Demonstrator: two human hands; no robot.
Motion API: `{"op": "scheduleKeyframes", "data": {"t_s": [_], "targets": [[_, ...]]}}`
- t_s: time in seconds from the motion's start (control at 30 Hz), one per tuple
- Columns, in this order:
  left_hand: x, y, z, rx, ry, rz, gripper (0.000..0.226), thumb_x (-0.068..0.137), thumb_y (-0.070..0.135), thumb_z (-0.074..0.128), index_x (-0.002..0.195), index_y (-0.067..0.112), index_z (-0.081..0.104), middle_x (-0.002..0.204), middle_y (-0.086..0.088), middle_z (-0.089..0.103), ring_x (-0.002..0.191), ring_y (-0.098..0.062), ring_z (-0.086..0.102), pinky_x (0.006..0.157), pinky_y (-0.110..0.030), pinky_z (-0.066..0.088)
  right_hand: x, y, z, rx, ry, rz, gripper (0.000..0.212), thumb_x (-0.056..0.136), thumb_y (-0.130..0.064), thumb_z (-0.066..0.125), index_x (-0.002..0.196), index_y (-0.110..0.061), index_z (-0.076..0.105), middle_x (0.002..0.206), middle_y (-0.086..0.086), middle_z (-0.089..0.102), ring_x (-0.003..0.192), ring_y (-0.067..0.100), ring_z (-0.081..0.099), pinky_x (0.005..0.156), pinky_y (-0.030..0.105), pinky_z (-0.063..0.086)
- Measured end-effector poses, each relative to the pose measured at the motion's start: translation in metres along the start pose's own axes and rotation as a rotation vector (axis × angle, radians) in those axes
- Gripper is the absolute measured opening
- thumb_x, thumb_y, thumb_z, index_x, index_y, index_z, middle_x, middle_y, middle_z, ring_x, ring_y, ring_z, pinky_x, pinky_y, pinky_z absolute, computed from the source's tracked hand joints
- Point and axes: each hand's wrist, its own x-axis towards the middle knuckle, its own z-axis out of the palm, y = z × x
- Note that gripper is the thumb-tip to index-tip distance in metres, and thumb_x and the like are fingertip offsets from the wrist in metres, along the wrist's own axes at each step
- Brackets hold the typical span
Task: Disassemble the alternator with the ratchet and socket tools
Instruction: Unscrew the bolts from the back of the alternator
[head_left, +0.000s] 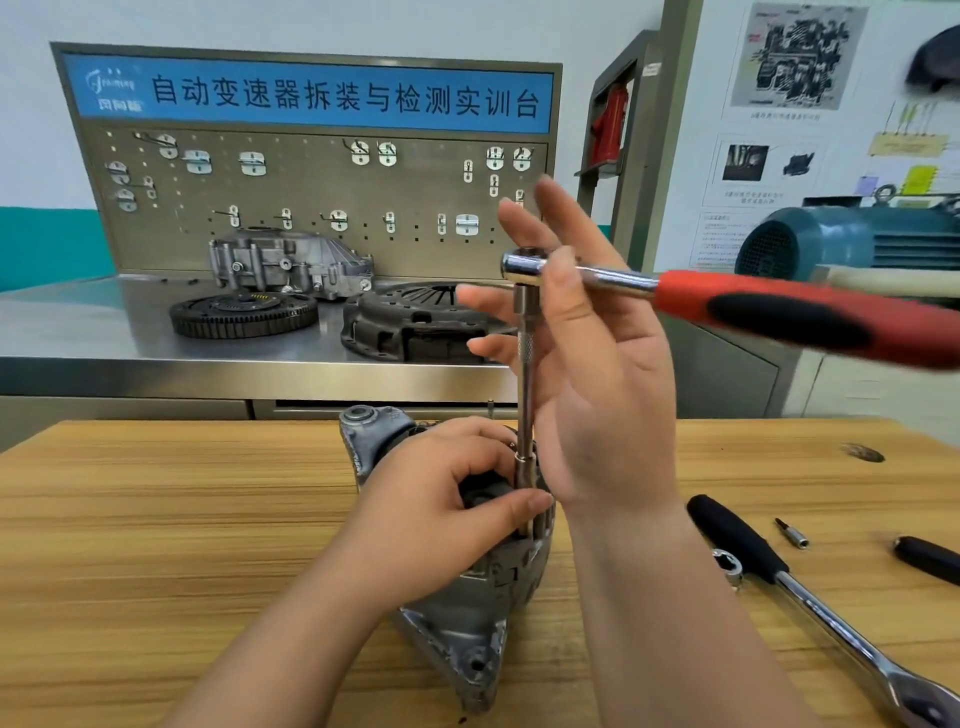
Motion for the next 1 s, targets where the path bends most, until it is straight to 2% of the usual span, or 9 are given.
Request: {"op": "scheduleKeyframes", "data": {"t_s": [0.1,0.2,0.27,0.37,0.5,0.67,0.83,0.9,1.0], "targets": [[-0.0005,0.0006,-0.0008,-0.043,-0.026,0.017,0.026,0.071,0.036,0.069,0.080,0.012,0.076,0.102,0.008,0.066,0.099,-0.011,0.064,0.087,-0.038,0.051,0.0007,-0.0003,-0.0034,0.163,0.046,0.113,0.031,0.097,-0.034,0.039,0.119,-0.021,0.057,0.110,0.004,0.072,0.073,0.018,0.070,0.062,0.025,0.054],[-0.0007,0.0005,-0.0029,-0.063,-0.042,0.028,0.026,0.072,0.032,0.068,0.078,0.008,0.075,0.102,0.004,0.066,0.098,-0.012,0.063,0.087,-0.038,0.050,0.0001,0.0004,-0.0049,0.161,0.080,0.170,0.039,0.092,-0.044,0.042,0.116,-0.018,0.059,0.094,0.007,0.075,0.069,0.019,0.069,0.060,0.025,0.053],[-0.0003,-0.0012,-0.0035,-0.071,-0.044,0.014,0.025,0.072,0.032,0.068,0.076,0.008,0.074,0.101,0.005,0.066,0.097,-0.010,0.063,0.086,-0.039,0.051,-0.0007,0.0014,-0.0039,0.106,0.084,0.135,0.028,0.094,-0.038,0.047,0.113,-0.024,0.062,0.096,0.005,0.074,0.071,0.017,0.068,0.059,0.024,0.053],[-0.0003,-0.0031,-0.0015,-0.082,-0.016,-0.010,0.025,0.070,0.034,0.070,0.071,0.009,0.071,0.100,0.004,0.067,0.096,-0.013,0.064,0.085,-0.041,0.052,0.0007,-0.0006,-0.0044,-0.009,0.065,0.015,0.021,0.091,-0.025,0.059,0.107,-0.034,0.070,0.109,-0.005,0.071,0.089,0.015,0.066,0.068,0.025,0.053],[0.0006,-0.0031,0.0011,-0.066,0.011,-0.022,0.022,0.068,0.037,0.071,0.067,0.015,0.069,0.099,0.006,0.067,0.095,-0.012,0.064,0.085,-0.039,0.051,0.0027,-0.0023,-0.0055,-0.117,-0.064,-0.104,0.024,0.085,-0.022,0.061,0.102,-0.037,0.070,0.115,-0.015,0.065,0.115,0.017,0.059,0.092,0.035,0.051],[0.0002,-0.0042,0.0018,0.005,0.012,-0.011,0.033,0.069,0.044,0.068,0.079,0.013,0.074,0.102,0.010,0.066,0.100,-0.007,0.062,0.087,-0.036,0.051,0.0023,0.0000,-0.0041,0.134,-0.022,0.037,0.026,0.096,-0.023,0.046,0.117,-0.026,0.060,0.118,-0.004,0.067,0.087,0.018,0.068,0.075,0.026,0.051],[-0.0001,-0.0026,-0.0005,-0.018,-0.028,0.048,0.038,0.072,0.047,0.066,0.082,0.012,0.075,0.102,0.008,0.066,0.099,-0.010,0.063,0.087,-0.037,0.050,0.0018,-0.0003,-0.0053,0.249,0.051,0.196,0.044,0.089,-0.044,0.040,0.114,-0.013,0.057,0.090,0.005,0.074,0.069,0.019,0.070,0.068,0.027,0.054],[0.0007,-0.0031,-0.0016,-0.008,-0.030,0.031,0.030,0.072,0.040,0.068,0.077,0.011,0.074,0.099,0.008,0.066,0.097,-0.009,0.063,0.086,-0.036,0.050,0.0011,0.0019,-0.0040,0.226,0.072,0.181,0.039,0.088,-0.043,0.045,0.110,-0.016,0.061,0.086,0.006,0.074,0.068,0.018,0.068,0.065,0.026,0.054],[0.0018,-0.0038,-0.0007,0.006,0.003,0.005,0.026,0.069,0.040,0.069,0.071,0.014,0.071,0.097,0.009,0.068,0.094,-0.006,0.063,0.085,-0.033,0.050,0.0011,0.0013,-0.0031,0.101,0.088,0.045,0.020,0.093,-0.026,0.053,0.107,-0.028,0.067,0.102,0.000,0.071,0.085,0.019,0.066,0.069,0.027,0.052]]}}
